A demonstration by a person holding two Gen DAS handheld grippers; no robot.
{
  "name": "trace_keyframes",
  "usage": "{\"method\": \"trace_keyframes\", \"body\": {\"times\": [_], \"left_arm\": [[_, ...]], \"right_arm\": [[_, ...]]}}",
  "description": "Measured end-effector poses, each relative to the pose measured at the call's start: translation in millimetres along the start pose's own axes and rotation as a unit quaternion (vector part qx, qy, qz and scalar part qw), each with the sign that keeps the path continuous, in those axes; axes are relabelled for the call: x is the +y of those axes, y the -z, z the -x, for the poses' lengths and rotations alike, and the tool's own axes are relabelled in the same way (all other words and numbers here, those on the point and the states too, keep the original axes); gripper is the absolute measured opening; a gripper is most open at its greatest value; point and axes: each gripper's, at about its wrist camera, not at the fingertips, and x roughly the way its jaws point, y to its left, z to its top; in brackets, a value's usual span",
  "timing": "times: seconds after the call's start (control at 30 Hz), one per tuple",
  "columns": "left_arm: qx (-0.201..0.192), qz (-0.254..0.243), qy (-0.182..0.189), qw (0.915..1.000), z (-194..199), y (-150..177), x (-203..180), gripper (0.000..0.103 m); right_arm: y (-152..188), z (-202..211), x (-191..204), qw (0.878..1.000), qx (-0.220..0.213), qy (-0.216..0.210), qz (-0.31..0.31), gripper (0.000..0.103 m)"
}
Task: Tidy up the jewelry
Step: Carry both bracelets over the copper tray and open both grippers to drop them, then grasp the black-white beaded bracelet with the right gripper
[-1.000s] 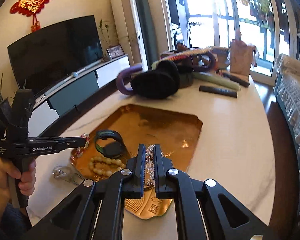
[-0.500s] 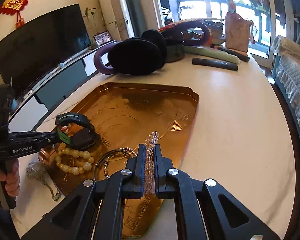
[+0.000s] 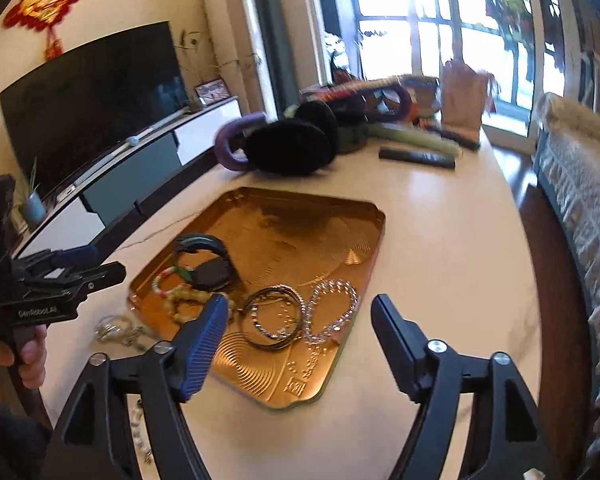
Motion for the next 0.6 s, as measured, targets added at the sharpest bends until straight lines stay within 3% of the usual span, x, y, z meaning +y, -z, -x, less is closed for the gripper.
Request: {"method": "trace_keyframes", "body": {"times": [0.1, 0.23, 0.4, 0.6], "left_arm": [[-0.009, 0.004, -0.001, 0.9999, 16, 7, 11, 0.086], [-0.015, -0.008, -0.005, 0.9999, 33, 26, 20, 0.086], [0.001, -0.089, -0.03, 0.9956, 29, 47, 20, 0.085], [0.048, -0.088, 0.007, 0.9949, 10, 54, 26, 0.063]], "right_arm": [[4, 24, 17, 0.999, -0.017, -0.001, 0.038, 0.082], [24, 41, 29, 0.998, -0.018, -0.001, 0.052, 0.082], [67, 24, 44, 0.996, 0.055, -0.044, 0.057, 0.077], [79, 4, 63, 0.992, 0.081, -0.046, 0.088, 0.062]]}}
